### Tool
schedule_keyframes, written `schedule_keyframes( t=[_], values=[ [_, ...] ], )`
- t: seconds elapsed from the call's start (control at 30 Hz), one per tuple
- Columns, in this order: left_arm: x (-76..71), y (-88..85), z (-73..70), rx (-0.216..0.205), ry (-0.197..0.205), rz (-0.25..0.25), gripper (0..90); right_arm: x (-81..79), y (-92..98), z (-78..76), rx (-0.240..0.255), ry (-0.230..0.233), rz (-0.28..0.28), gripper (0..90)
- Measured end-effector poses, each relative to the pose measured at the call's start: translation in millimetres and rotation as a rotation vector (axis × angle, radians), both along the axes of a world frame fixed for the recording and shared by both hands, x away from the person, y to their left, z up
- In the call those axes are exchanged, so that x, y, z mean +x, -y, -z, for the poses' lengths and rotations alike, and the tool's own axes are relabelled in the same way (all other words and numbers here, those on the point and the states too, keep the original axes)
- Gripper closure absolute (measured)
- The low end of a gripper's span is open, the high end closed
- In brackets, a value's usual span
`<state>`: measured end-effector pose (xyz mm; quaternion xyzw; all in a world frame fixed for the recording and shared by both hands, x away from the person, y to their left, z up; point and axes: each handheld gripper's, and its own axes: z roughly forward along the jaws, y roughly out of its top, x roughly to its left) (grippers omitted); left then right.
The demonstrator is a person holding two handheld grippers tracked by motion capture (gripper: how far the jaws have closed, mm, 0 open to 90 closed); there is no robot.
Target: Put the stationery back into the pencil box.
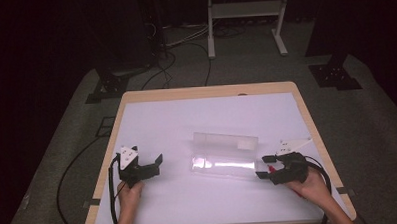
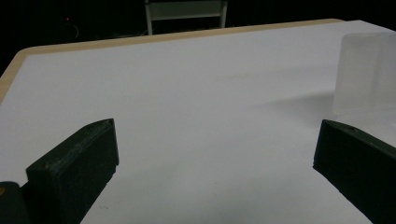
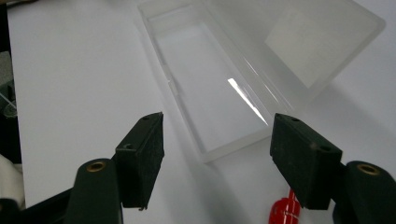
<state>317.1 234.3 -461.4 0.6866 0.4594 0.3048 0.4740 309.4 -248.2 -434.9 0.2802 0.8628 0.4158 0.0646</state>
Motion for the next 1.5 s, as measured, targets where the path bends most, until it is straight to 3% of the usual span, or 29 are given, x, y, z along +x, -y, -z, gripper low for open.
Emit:
schedule_keyframes(
  t=[1.1, 1.37, 1.5],
  values=[
    [0.1, 0.1, -0.1, 0.003, -0.001, -0.002, 0.0, -23.5, 53.5, 10.7, -0.006, 0.01, 0.129, 35.0],
    [0.0, 0.5, -0.1, 0.005, 0.0, -0.002, 0.0, -28.7, 60.7, 19.5, -0.017, 0.014, 0.158, 40.3],
    [0.0, 0.4, -0.1, 0.004, 0.0, -0.003, 0.0, -31.5, 62.0, 23.4, -0.027, 0.016, 0.165, 47.6]
  ],
)
